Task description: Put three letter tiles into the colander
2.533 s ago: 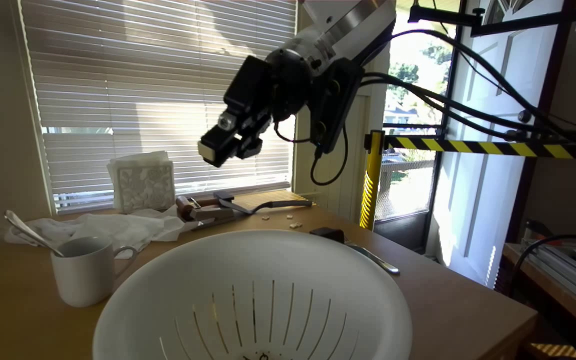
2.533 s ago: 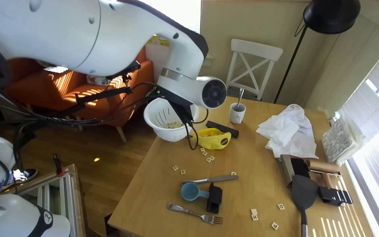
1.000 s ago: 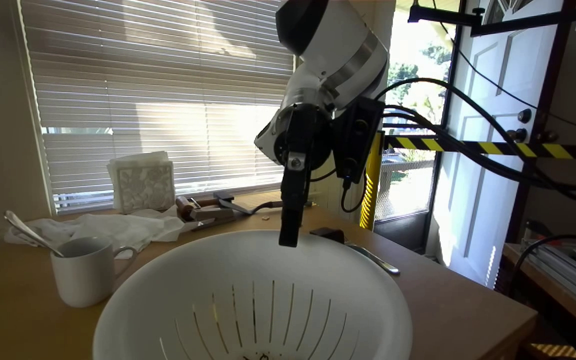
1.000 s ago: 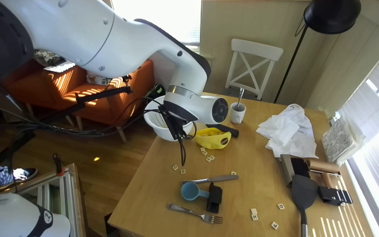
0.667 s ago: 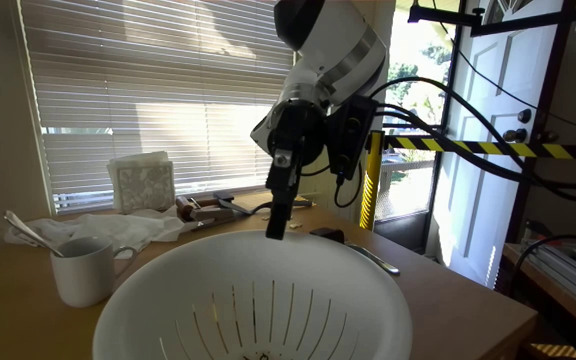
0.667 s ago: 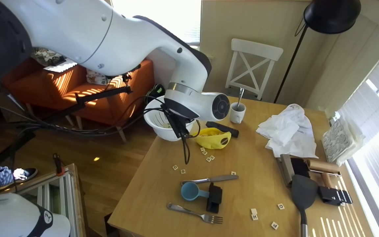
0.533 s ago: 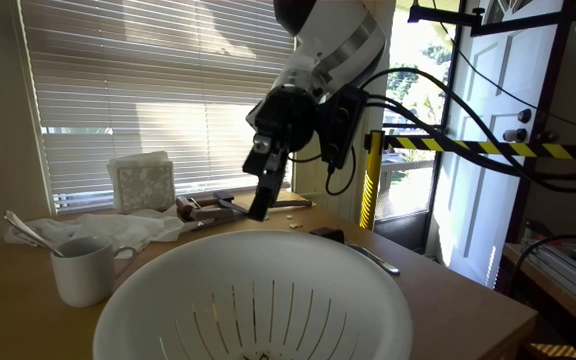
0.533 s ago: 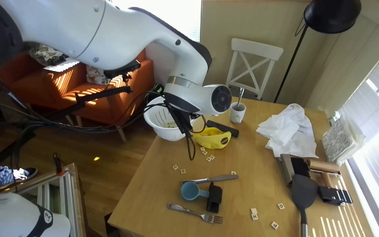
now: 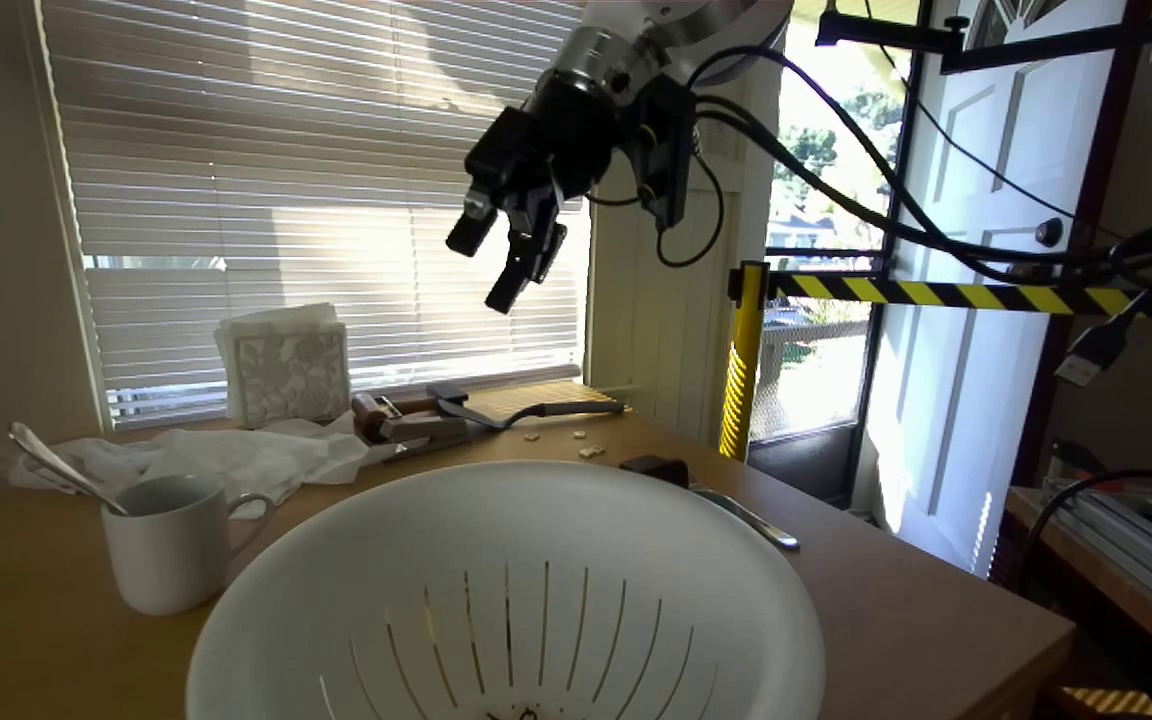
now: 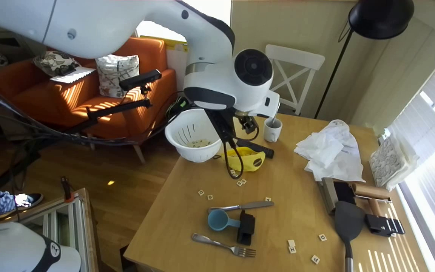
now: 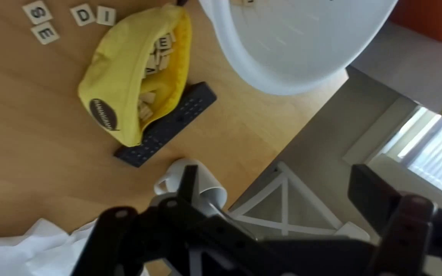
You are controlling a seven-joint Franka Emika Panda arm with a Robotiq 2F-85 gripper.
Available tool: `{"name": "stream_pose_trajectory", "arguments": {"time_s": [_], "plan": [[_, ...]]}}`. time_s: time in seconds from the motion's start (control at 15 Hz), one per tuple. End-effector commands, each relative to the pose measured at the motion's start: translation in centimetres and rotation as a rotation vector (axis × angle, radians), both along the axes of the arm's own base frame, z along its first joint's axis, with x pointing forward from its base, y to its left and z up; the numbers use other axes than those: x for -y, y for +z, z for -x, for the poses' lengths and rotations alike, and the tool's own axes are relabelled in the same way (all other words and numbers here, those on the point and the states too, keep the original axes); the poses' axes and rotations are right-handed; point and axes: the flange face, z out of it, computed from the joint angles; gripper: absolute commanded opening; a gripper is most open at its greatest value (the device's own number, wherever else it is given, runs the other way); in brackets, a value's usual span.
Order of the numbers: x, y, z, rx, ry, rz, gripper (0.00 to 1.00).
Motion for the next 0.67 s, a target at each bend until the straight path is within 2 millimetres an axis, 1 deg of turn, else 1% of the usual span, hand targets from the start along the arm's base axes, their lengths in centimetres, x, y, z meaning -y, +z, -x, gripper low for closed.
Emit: {"name": "stream_pose_trajectory", "arguments": {"time_s": [0.0, 0.13, 0.2, 0.4, 0.6], "plan": [[0.2, 1.1, 2.2, -0.07, -0.079, 0.156, 1.0], [0.5, 1.2, 3.8, -0.143, -0.111, 0.238, 1.0], [0.6, 0.6, 1.5, -0.101, -0.071, 0.178, 1.0], [0.6, 0.8, 2.7, -0.135, -0.097, 0.221, 1.0], [0.6, 0.8, 3.0, -0.139, -0.1, 0.221, 1.0]]}}
